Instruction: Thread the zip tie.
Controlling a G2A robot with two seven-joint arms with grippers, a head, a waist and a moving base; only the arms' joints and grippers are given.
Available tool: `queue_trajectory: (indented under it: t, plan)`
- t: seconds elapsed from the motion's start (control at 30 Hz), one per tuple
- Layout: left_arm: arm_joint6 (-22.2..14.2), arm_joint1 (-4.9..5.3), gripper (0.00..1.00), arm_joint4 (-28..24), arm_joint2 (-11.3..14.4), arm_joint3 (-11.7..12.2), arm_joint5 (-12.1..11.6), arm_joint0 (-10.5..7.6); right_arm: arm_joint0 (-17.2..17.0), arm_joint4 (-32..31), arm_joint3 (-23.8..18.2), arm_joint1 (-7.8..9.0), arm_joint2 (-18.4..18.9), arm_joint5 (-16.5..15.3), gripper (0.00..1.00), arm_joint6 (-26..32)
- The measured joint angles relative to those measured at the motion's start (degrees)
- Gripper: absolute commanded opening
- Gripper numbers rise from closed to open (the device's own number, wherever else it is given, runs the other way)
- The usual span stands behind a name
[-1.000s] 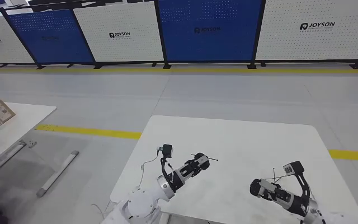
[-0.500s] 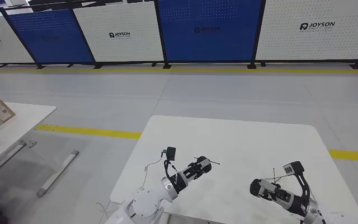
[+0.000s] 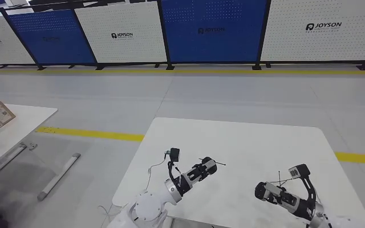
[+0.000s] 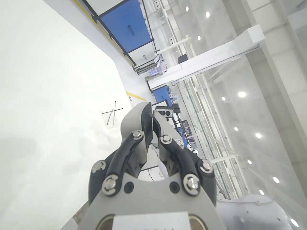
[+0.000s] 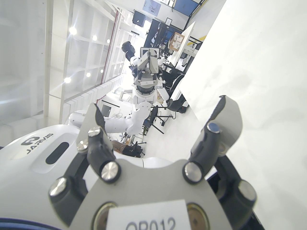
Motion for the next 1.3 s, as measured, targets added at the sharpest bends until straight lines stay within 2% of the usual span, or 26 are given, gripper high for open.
queue_trajectory:
  t: [0.13,0.17,0.57,0.63,0.83,0.97,1.3]
  plan:
    - [-0.24,0.14,0.0,-3.71,-1.66,-2.54,-5.07,1.66,0.0,0.0,0.0,0.0,0.0,0.0,1.0,0.0]
    - [-0.27,0.21,0.0,-3.66,-2.04,-2.81,-5.44,2.08,0.0,0.0,0.0,0.0,0.0,0.0,1.0,0.0]
    - [-0.19,0.25,0.0,-3.27,-2.24,-2.86,-5.3,2.29,0.0,0.0,0.0,0.0,0.0,0.0,1.0,0.0]
    - [-0.22,0.24,0.0,-2.0,-1.82,-2.3,-4.18,1.91,0.0,0.0,0.0,0.0,0.0,0.0,1.0,0.0]
    - [-0.49,0.1,0.0,3.1,0.43,1.7,2.21,-0.57,0.0,0.0,0.0,0.0,0.0,0.0,1.0,0.0]
    - [-0.72,0.02,0.0,5.9,1.7,4.04,4.58,-2.1,0.0,0.0,0.0,0.0,0.0,0.0,1.0,0.0]
    - [-0.51,0.01,0.0,6.39,1.78,4.16,4.82,-2.24,0.0,0.0,0.0,0.0,0.0,0.0,1.0,0.0]
